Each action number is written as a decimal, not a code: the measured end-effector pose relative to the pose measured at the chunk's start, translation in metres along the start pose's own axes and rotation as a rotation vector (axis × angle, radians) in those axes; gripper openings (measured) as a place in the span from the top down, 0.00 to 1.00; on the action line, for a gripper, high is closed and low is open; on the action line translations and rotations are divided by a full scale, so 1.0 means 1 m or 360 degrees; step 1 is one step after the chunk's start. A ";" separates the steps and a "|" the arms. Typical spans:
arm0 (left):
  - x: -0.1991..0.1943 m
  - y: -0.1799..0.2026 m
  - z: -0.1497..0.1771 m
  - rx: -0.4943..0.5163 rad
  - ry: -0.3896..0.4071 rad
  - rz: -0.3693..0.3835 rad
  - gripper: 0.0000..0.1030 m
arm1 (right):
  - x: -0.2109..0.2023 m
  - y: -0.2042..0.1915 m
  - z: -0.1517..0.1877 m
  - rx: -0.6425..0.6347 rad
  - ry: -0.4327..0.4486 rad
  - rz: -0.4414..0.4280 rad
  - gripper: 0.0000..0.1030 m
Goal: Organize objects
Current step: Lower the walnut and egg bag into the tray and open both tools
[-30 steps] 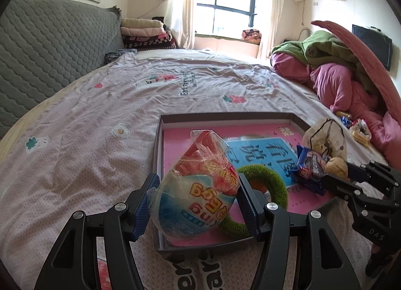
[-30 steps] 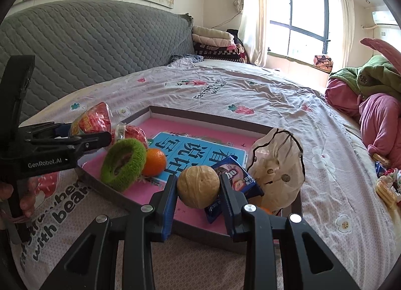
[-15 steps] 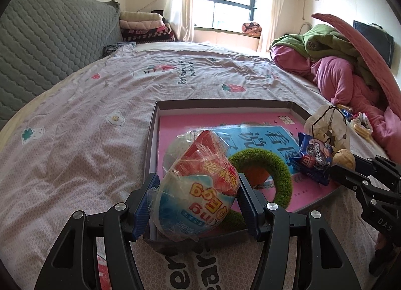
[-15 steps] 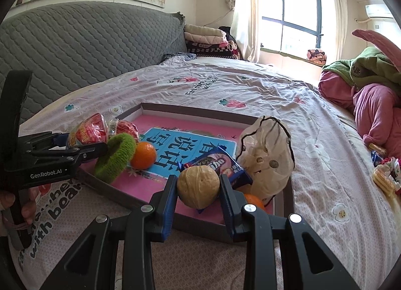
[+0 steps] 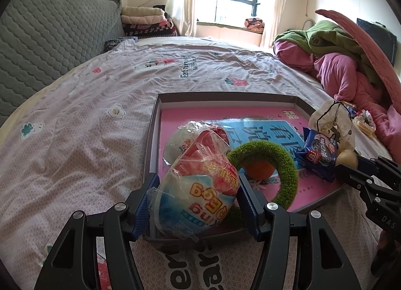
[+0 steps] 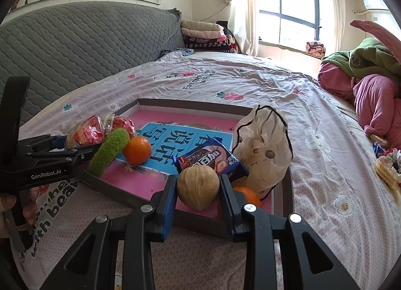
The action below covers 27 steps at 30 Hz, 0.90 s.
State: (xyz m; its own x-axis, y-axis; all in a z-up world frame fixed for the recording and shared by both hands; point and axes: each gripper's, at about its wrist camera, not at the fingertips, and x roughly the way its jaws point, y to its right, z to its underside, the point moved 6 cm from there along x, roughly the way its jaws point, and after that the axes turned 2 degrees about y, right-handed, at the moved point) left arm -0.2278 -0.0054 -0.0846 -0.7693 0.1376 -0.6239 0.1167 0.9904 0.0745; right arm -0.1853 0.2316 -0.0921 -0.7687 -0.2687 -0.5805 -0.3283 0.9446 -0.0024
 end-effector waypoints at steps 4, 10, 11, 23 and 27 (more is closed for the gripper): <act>0.001 0.001 0.000 0.0004 -0.0005 -0.0004 0.39 | 0.001 -0.001 0.001 -0.0012 -0.0013 0.0000 0.68; 0.000 0.001 0.001 0.0007 -0.0005 -0.0008 0.39 | 0.001 -0.001 0.001 -0.0012 -0.0012 0.0001 0.68; 0.001 0.001 0.001 0.0008 -0.0007 -0.0011 0.39 | 0.001 -0.001 0.001 -0.0012 -0.0014 -0.0001 0.68; -0.004 0.007 0.005 0.0057 -0.0038 -0.0035 0.39 | 0.001 -0.002 0.002 -0.0023 -0.0017 0.0003 0.68; -0.005 0.009 0.005 0.0057 -0.0045 -0.0037 0.39 | 0.001 -0.002 0.002 -0.0019 -0.0018 0.0000 0.68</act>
State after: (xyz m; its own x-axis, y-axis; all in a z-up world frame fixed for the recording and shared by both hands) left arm -0.2193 0.0023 -0.0848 -0.7541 0.1134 -0.6469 0.1216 0.9921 0.0321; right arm -0.1847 0.2299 -0.0947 -0.7623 -0.2665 -0.5898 -0.3351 0.9422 0.0073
